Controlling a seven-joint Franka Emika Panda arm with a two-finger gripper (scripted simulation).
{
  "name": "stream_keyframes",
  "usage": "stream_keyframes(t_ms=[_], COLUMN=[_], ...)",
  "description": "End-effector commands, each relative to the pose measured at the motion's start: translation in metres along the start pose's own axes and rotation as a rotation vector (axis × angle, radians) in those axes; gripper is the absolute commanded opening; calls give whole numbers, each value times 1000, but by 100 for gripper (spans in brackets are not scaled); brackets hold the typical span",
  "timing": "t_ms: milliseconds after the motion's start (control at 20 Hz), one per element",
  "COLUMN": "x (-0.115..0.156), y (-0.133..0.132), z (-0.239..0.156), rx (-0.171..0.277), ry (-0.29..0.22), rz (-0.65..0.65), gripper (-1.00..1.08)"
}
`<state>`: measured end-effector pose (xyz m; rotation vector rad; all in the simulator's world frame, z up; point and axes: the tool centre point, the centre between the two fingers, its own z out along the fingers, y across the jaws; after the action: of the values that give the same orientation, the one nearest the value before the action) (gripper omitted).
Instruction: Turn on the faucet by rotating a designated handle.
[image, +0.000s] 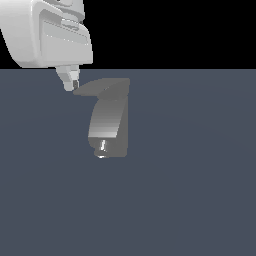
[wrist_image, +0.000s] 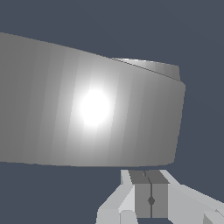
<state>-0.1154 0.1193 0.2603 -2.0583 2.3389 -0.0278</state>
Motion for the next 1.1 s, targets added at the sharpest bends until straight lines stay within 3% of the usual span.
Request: stream_keyframes(t_ms=[0, 900, 1050], x=[16, 109, 96], y=[0, 11, 1], z=[2, 10, -1], rx=[-6, -30, 1], ry=[2, 8, 6], rz=[11, 15, -8], gripper=[-100, -100, -100])
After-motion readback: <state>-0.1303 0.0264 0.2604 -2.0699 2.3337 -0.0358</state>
